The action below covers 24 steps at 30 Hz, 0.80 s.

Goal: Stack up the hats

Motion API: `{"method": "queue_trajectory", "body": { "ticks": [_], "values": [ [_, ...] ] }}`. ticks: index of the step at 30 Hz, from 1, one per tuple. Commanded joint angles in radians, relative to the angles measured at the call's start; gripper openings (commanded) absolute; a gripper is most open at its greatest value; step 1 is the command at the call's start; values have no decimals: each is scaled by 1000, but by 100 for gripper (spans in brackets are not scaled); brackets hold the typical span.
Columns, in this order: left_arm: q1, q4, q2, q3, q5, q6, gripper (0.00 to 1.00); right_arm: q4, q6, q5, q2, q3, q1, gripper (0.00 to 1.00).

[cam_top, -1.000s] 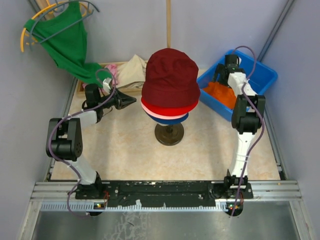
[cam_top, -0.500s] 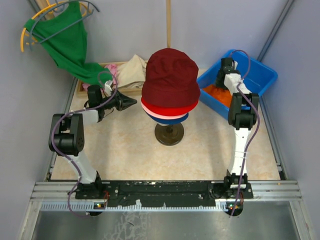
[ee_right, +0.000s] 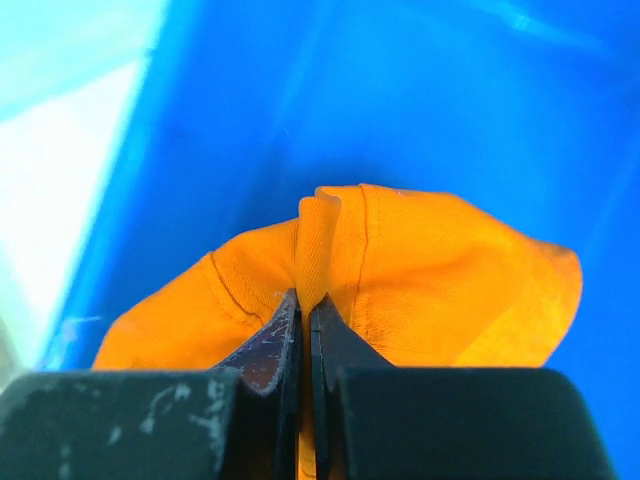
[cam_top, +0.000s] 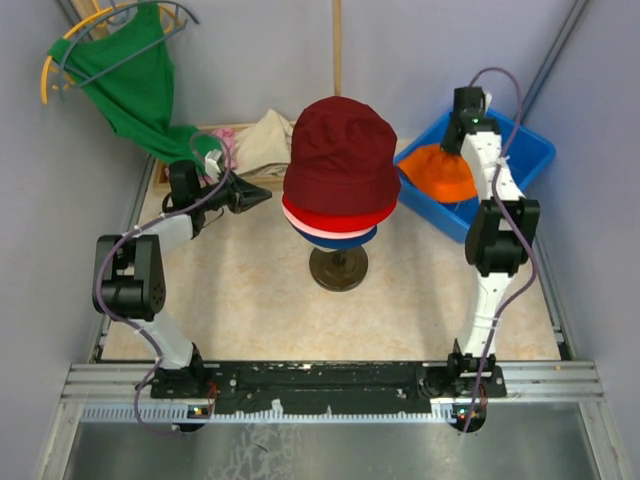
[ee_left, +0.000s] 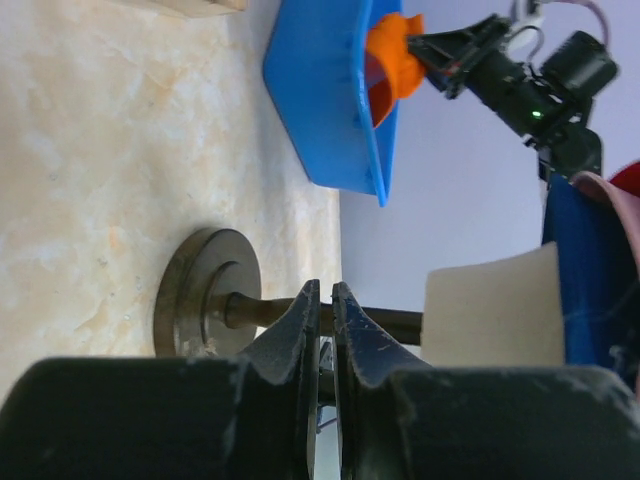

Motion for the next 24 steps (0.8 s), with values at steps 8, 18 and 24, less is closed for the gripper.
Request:
{"method": "queue_trajectory", "body": {
  "ticks": [8,18,24],
  "values": [
    [6,-117,-234,62,16,30,15,-150,107,-198,-363,302,-32,0],
    [5,-55,-314,212,83,-133,23,147,675,-838,-381,408,-136,0],
    [6,376,-318,281,96,-631,35,533,1086,-1027,-351,404,-95,0]
  ]
}}
